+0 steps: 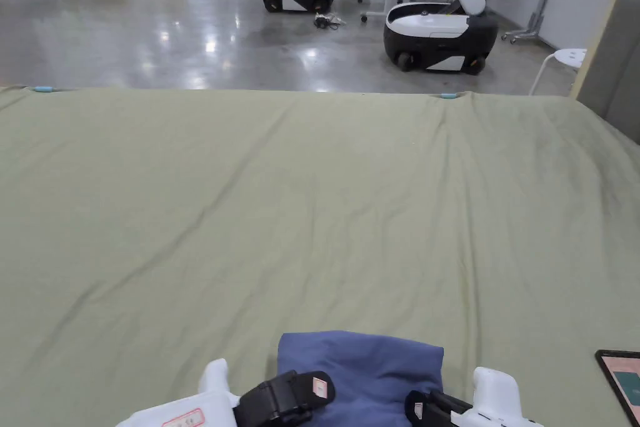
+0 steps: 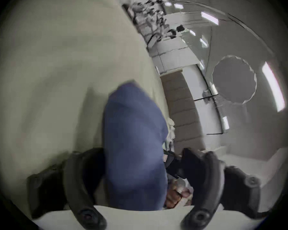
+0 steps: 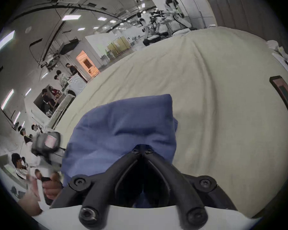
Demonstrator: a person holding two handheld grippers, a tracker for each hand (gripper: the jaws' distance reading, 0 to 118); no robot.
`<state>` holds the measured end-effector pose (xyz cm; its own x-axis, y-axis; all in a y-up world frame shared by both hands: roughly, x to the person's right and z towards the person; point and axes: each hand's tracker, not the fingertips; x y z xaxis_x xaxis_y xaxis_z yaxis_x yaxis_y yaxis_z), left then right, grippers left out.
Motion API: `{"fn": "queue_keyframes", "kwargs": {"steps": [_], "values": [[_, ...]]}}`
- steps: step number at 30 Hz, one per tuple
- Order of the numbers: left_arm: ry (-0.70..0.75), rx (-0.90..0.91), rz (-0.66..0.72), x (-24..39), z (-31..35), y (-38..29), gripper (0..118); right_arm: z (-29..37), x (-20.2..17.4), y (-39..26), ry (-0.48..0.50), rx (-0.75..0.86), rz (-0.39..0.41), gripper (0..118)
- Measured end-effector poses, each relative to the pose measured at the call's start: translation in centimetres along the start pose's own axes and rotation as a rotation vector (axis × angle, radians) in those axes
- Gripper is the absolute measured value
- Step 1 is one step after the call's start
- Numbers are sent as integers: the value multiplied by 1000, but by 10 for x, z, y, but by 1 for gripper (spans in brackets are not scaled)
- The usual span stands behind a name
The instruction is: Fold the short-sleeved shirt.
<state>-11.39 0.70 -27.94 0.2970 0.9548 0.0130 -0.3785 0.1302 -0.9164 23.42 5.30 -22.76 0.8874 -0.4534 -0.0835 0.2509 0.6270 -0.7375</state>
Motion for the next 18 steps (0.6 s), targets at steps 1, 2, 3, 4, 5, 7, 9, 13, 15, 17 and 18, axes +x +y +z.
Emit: {"fn": "queue_keyframes", "kwargs": {"steps": [1, 2, 3, 4, 5, 7, 9, 13, 15, 17, 18], "values": [[-61, 53, 20, -6, -5, 0, 30, 1, 1, 0, 14, 1, -32, 4], [9, 84, 75, -9, -12, -1, 27, 2, 2, 0, 17, 2, -42, 4], [80, 113, 101, -9, -18, -4, 27, 2, 2, 0, 11, 4, -40, 4], [38, 105, 63, -7, -20, -6, 27, 2, 2, 1, 14, 4, -39, 4], [49, 106, 39, 2, -20, -6, 27, 2, 2, 1, 11, 4, -38, 4], [144, 74, -15, 17, -18, -2, 26, 3, 0, 1, 9, 0, -31, 4], [249, 43, -70, 32, -13, 6, 26, 5, -3, 3, 14, -4, -28, 4], [328, 8, -169, 53, 15, 27, 25, 14, -20, 4, 23, 6, 0, 4], [350, 10, -173, 53, 41, 42, 25, 19, -32, 4, 33, 13, 13, 4], [383, 33, -184, 49, 74, 56, 25, 21, -43, 3, 40, 13, 35, 4], [416, 58, -201, 47, 95, 63, 25, 21, -49, 2, 45, 12, 43, 4]]}}
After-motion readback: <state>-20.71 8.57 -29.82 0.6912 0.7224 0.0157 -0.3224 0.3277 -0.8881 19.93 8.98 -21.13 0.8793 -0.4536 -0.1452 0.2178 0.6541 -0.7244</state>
